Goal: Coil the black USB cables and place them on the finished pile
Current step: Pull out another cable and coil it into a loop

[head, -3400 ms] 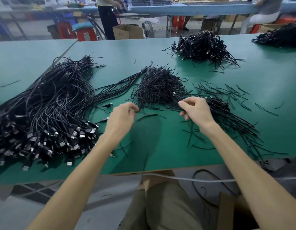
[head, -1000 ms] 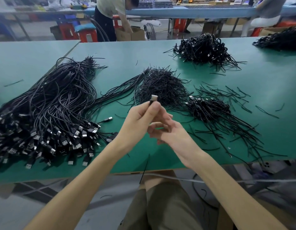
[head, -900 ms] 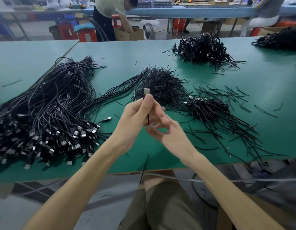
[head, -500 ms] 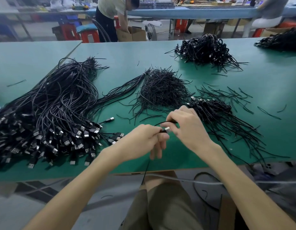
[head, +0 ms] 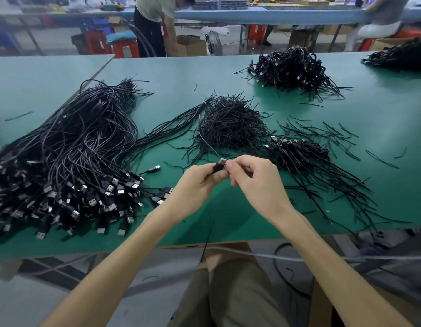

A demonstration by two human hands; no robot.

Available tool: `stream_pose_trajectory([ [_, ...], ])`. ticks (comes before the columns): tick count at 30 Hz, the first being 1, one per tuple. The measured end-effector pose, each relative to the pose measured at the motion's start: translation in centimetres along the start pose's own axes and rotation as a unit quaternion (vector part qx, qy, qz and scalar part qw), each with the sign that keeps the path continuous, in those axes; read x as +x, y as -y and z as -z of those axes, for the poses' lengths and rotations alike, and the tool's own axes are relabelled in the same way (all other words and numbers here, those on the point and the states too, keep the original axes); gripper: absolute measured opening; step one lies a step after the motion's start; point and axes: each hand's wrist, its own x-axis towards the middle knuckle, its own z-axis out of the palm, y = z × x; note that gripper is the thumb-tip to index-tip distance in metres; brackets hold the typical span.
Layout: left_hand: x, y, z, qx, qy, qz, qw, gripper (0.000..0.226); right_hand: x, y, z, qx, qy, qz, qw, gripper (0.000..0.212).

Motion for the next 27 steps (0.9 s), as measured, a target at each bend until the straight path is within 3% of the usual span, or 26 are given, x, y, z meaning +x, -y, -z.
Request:
stream_pose_trajectory([
  [5, -0.4, -0.3, -0.1, -0.134, 0.034, 0.039, 0.99, 0.02, -0.6, 1.1, 0.2, -0.015, 0.0, 0.007, 1.0, 0.04],
  [8, -0.5, 0.4, 0.2, -0.156, 0.038, 0.051, 0.986, 0.03, -1.1, 1.2, 0.1, 0.007, 0.0, 0.007, 1.0, 0.035],
  [13, -0.8, 0.5, -0.5, -0.282, 0.012, 0.093, 0.955, 0.032, -1.7, 1.6, -1.0, 0.005, -0.022, 0.017, 1.0, 0.021],
  [16, -0.9, 0.3, -0.7, -0.403, 0.008, 0.112, 0.909, 0.045, -1.9, 1.6, -1.8, -0.019, -0.018, 0.027, 0.999, 0.029],
  [19, -0.4, -0.6, -0.3, -0.529, -0.005, 0.125, 0.84, 0.046, -2.6, 1.1, -2.4, -0.007, 0.029, 0.027, 0.999, 0.036],
  [24, 0.5, -1.2, 2.1, -0.683, -0.051, 0.137, 0.716, 0.025, -3.1, -1.5, -2.6, -0.019, 0.11, 0.002, 0.994, 0.047],
  [25, 0.4, -1.2, 2.6, -0.684, -0.039, 0.132, 0.716, 0.025, -2.7, -2.2, -2.3, -0.049, 0.11, 0.007, 0.993, 0.049],
  [27, -0.1, -0.8, 3.3, -0.607, -0.014, 0.113, 0.787, 0.028, -1.6, -3.3, -1.3, -0.157, 0.092, 0.048, 0.982, 0.053],
])
